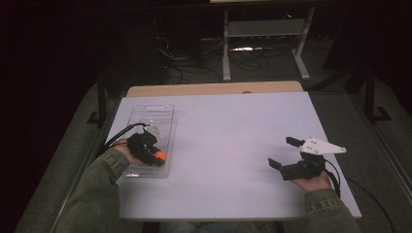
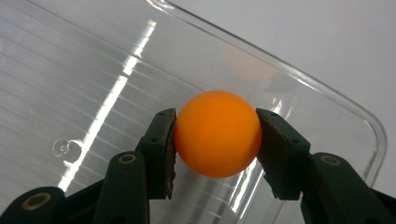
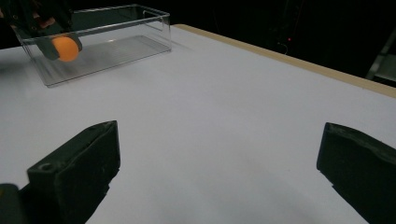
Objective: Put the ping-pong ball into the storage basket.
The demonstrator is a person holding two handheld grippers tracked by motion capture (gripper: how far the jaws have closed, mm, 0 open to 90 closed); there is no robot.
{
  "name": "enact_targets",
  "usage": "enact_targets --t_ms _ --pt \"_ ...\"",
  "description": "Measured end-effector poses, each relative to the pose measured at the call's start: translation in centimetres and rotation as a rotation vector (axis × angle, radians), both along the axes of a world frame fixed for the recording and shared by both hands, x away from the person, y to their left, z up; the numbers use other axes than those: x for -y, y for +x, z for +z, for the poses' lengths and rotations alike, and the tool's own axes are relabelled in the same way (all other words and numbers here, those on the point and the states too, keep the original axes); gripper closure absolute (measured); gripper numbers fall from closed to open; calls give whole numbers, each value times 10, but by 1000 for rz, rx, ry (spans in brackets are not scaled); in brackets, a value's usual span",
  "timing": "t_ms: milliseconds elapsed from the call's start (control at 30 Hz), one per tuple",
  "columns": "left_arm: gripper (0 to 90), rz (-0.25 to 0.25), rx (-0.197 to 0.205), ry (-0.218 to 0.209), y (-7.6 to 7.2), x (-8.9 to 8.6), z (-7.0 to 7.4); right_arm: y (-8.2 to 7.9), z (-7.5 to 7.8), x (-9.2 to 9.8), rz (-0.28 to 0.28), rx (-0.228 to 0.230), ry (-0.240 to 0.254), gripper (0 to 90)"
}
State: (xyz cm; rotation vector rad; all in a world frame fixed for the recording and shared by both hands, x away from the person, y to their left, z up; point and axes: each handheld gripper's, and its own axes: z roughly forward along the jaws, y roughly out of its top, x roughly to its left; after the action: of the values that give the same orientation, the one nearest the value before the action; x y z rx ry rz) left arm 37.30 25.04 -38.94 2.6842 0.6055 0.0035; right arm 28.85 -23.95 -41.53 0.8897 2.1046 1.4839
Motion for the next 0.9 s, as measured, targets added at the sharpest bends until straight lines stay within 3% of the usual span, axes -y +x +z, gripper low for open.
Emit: enact_targets --t_ms 233,467,900 --pt "501 16 -7 6 1 0 -3 0 0 -1 1 -1 -2 0" --pt "490 38 -15 -16 3 -2 -2 0 0 -1 2 -2 -1 0" --pt "359 68 1 -13 3 -2 3 0 0 -1 2 -2 0 0"
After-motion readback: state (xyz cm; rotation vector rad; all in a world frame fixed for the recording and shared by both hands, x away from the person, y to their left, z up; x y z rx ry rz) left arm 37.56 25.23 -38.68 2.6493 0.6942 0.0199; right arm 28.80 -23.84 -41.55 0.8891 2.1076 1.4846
